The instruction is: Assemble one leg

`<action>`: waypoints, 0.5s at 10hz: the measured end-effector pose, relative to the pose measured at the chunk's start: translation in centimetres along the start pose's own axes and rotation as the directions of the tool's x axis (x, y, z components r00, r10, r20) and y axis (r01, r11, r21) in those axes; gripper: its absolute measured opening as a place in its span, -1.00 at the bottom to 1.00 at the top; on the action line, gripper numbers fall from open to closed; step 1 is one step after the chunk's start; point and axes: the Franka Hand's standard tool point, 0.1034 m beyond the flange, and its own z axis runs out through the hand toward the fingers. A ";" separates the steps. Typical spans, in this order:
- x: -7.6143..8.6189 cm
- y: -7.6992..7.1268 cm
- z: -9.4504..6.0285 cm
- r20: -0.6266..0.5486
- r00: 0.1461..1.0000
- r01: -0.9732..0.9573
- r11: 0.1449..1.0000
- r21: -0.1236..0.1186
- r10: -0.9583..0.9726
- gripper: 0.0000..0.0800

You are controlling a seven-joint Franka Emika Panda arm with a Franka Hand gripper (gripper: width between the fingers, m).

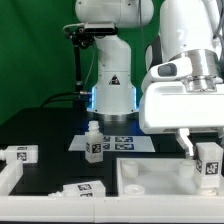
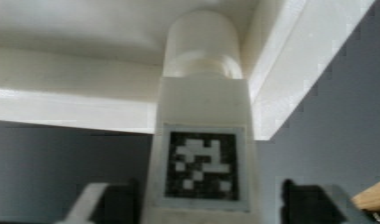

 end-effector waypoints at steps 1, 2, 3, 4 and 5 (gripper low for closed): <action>-0.2 0.1 0.0 0.036 0.999 -0.009 1.000 0.001 0.009 0.24; 0.2 0.3 -0.2 0.063 0.998 -0.028 1.000 0.001 0.028 0.55; 0.7 0.2 -0.2 0.070 0.997 -0.036 0.999 0.003 0.035 0.60; 0.2 -0.1 0.2 0.180 0.983 -0.051 0.999 0.014 0.048 0.62; 1.1 0.0 0.5 0.286 0.956 -0.072 0.997 0.020 0.063 0.62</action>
Offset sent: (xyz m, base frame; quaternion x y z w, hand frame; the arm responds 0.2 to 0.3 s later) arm 0.0202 -0.0020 0.0061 -0.0241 -0.2368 0.0470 0.9701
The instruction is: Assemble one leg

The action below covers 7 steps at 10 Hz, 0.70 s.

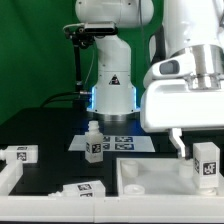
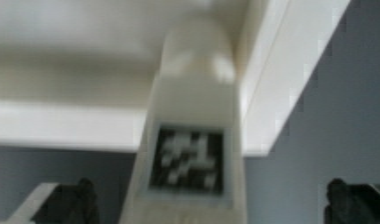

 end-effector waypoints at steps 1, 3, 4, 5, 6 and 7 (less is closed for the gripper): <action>0.7 0.1 -0.1 0.085 0.996 -0.034 0.999 0.005 0.034 0.62; 0.2 -0.1 0.1 0.219 0.975 -0.051 0.999 0.007 0.048 0.62; 0.4 -0.1 0.0 0.242 0.969 -0.053 0.999 0.009 0.049 0.62; 0.3 0.1 0.1 0.244 0.968 -0.062 0.998 0.006 0.059 0.62; 0.3 0.0 0.1 0.244 0.967 -0.074 0.997 0.003 0.071 0.59; 0.3 0.0 0.1 0.244 0.967 -0.075 0.997 0.003 0.072 0.59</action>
Offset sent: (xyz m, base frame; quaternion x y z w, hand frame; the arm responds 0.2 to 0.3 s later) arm 0.0002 -0.0024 0.0013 -0.0053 -0.1139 -0.0056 0.9935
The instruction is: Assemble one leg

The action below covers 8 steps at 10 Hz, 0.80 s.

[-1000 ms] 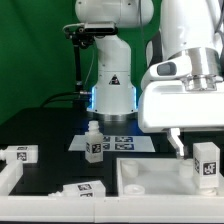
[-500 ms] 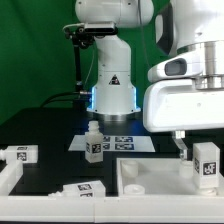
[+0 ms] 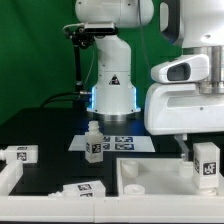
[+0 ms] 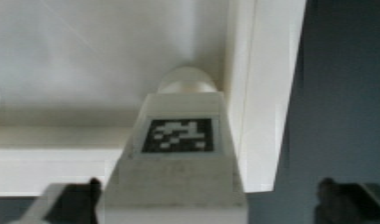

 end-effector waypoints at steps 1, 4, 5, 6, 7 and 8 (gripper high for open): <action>0.0 -0.1 0.0 0.000 0.999 -0.054 0.999 0.002 0.054 0.16; 0.0 0.3 0.1 -0.004 0.958 -0.287 0.958 -0.002 0.287 -0.27; -0.2 0.4 0.1 -0.023 0.909 -0.416 0.910 -0.004 0.415 -0.27; -0.2 0.5 0.1 -0.032 0.860 -0.510 0.860 -0.005 0.509 -0.27; -0.2 0.6 0.2 -0.026 0.790 -0.612 0.791 0.006 0.612 -0.27; -0.3 0.7 0.2 -0.009 0.697 -0.716 0.697 0.013 0.717 -0.27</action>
Offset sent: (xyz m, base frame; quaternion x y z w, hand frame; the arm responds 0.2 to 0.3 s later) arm 0.0000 0.0000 0.0000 0.0000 0.0000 0.1296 0.9916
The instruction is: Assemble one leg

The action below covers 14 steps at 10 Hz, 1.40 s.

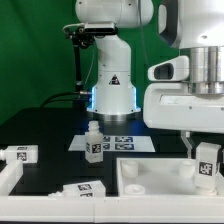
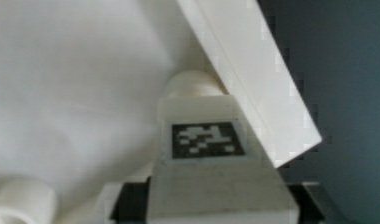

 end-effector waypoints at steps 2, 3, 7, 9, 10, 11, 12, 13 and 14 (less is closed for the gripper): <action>-0.5 -0.1 -0.1 0.056 0.957 -0.284 0.958 -0.027 0.285 -0.27; -0.4 -0.1 0.0 0.064 0.938 -0.340 0.940 -0.026 0.341 -0.27; -0.1 0.0 0.1 0.034 0.999 0.029 0.999 0.013 -0.029 0.53; 0.5 0.3 -0.1 0.028 0.919 0.393 0.919 0.025 -0.393 0.62; 0.9 0.7 -0.1 0.023 0.861 0.508 0.861 0.028 -0.508 0.62; 0.9 0.7 -0.1 0.022 0.844 0.536 0.844 0.025 -0.536 0.62; 1.0 0.8 -0.1 0.019 0.796 0.604 0.796 0.023 -0.605 0.62; 1.1 0.9 -0.1 0.018 0.766 0.642 0.766 0.024 -0.642 0.62; 1.1 0.9 -0.1 0.017 0.724 0.690 0.724 0.023 -0.690 0.62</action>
Offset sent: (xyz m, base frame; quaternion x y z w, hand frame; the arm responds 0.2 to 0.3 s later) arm 0.0000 0.0000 0.0000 0.0000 0.0000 0.1296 0.9916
